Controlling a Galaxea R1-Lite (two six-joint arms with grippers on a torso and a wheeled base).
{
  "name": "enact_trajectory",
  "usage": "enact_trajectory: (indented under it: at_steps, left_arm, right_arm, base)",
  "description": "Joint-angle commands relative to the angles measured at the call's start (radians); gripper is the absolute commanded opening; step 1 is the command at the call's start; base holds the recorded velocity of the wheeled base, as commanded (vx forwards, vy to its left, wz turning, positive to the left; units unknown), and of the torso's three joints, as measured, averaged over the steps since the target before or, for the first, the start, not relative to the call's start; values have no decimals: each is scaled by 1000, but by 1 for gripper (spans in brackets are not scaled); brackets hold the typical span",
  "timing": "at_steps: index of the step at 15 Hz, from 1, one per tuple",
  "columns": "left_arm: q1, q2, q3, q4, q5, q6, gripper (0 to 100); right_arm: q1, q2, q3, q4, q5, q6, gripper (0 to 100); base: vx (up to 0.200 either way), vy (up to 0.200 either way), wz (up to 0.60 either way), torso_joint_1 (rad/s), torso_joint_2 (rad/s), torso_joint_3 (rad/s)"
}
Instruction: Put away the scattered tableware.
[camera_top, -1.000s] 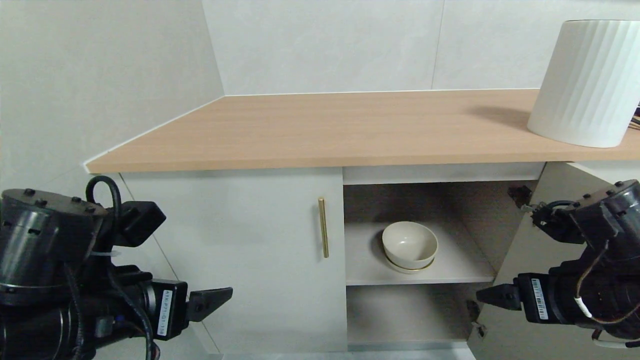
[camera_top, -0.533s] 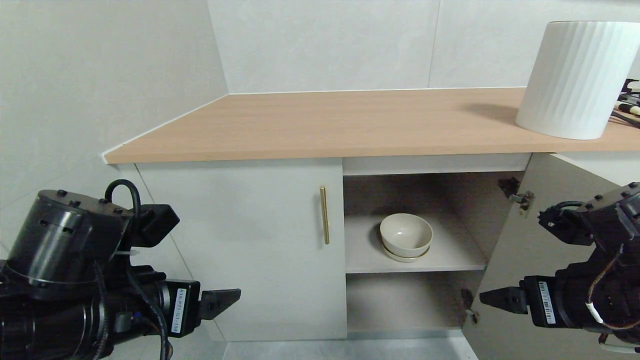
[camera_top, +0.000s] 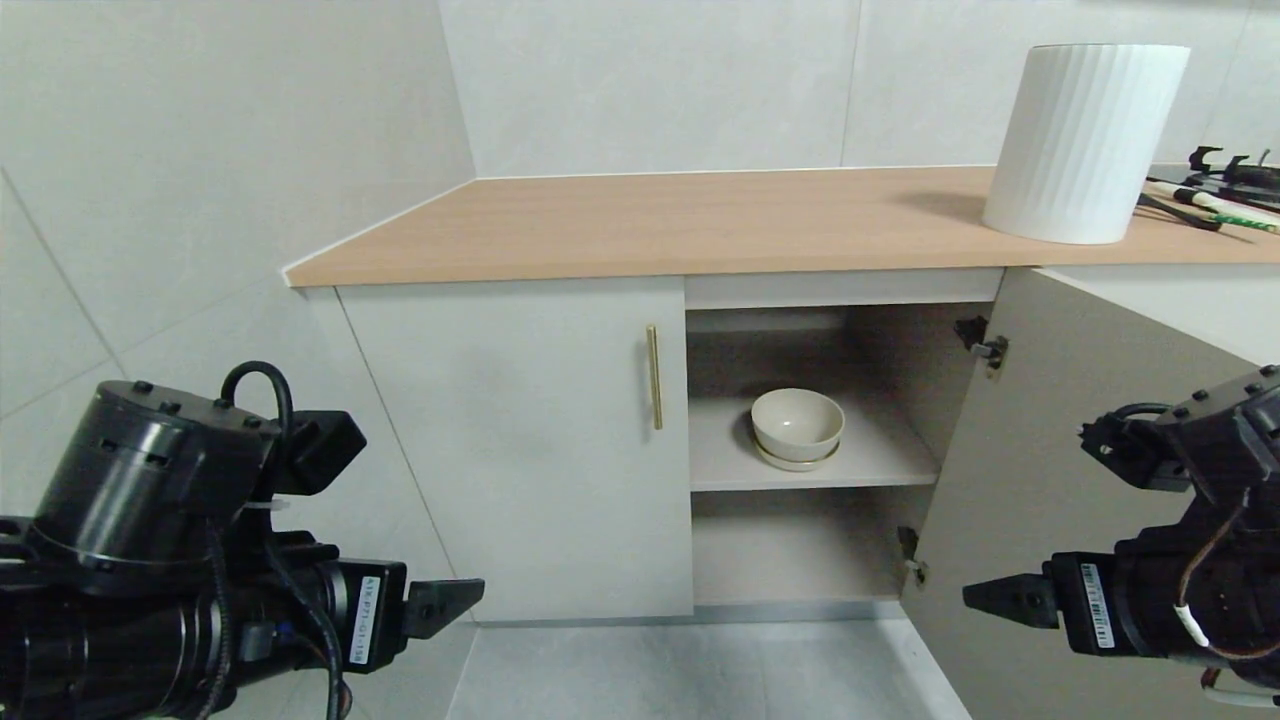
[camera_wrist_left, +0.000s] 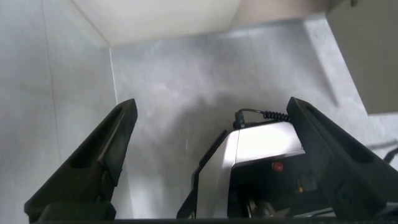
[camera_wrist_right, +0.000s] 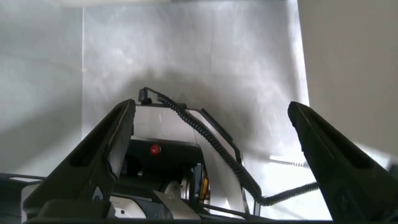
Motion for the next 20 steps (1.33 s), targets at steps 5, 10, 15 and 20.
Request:
enact_trajectory:
  at_steps: [5, 10, 15, 20]
  left_arm:
    - [0, 3, 0, 0, 1, -1, 100]
    - [1, 0, 0, 0, 1, 1, 100]
    - [1, 2, 0, 0, 1, 1, 100]
    - [1, 2, 2, 0, 7, 6, 100]
  right_arm:
    - [-1, 17, 6, -1, 1, 0, 100]
    - [-1, 8, 14, -1, 1, -20, 100]
    - [-1, 4, 15, -1, 0, -21, 100]
    - [-1, -18, 26, 4, -2, -48, 100]
  base:
    - [-200, 0, 0, 7, 2, 1]
    - [-40, 0, 0, 0, 1, 0]
    - [0, 0, 0, 0, 0, 0]
    - [0, -80, 0, 1, 1, 0]
